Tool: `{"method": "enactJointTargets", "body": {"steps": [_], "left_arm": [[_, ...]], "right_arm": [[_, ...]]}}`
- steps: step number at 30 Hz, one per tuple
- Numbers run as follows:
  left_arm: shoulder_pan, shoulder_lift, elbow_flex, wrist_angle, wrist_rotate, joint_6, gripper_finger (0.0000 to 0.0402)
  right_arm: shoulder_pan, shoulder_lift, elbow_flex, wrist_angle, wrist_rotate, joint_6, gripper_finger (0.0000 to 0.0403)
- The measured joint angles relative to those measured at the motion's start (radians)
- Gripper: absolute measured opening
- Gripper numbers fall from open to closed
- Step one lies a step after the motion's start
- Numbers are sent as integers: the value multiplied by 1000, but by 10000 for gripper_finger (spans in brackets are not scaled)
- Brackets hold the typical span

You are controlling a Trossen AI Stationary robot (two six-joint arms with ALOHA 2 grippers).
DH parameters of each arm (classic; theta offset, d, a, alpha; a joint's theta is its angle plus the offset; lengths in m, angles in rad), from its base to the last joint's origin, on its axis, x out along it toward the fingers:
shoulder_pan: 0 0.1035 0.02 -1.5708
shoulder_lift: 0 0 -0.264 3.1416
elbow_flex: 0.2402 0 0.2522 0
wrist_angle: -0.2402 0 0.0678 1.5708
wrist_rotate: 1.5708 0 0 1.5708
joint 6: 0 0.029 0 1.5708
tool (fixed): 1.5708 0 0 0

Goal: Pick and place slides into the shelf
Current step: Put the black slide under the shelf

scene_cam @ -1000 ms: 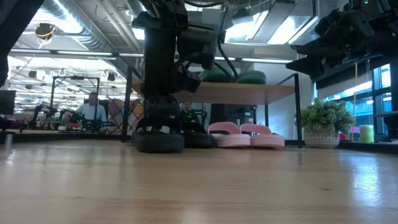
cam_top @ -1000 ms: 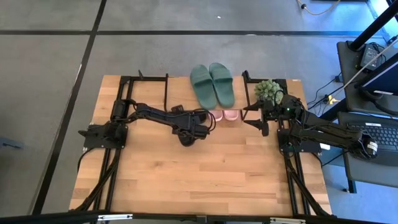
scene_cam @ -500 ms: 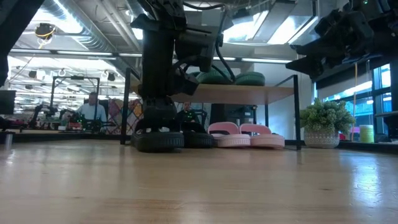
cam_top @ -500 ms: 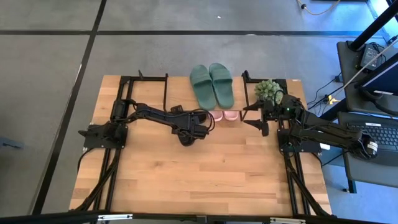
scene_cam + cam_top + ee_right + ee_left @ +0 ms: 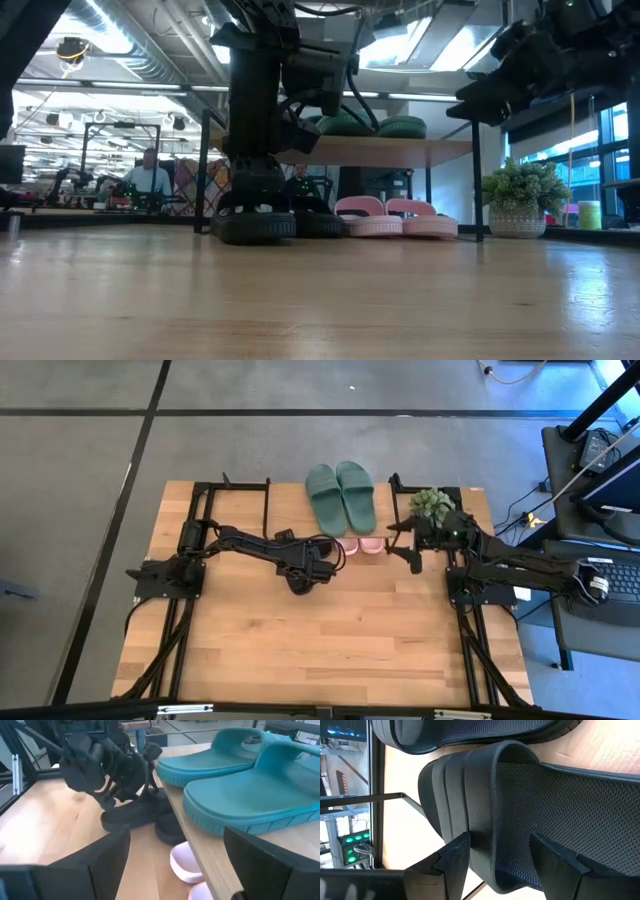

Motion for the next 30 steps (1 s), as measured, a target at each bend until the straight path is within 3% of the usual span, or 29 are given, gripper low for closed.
{"method": "enactJointTargets", "body": {"steps": [7,13,19,21,26,30], "left_arm": [[0,0,0,2,0,1,198],[0,0,0,2,1,1,198],[0,0,0,3,2,1,198],[0,0,0,3,2,1,198],[0,0,0,3,2,1,198],[0,0,0,3,3,1,198]], "right_arm": [[6,14,109,-41,5,-15,320],[-8,47,192,-186,179,-108,320],[-73,150,191,-185,182,-108,320],[-99,179,191,-157,157,-107,320],[-178,222,191,-58,-30,-96,320],[-232,241,179,-8,-96,-84,320]]}}
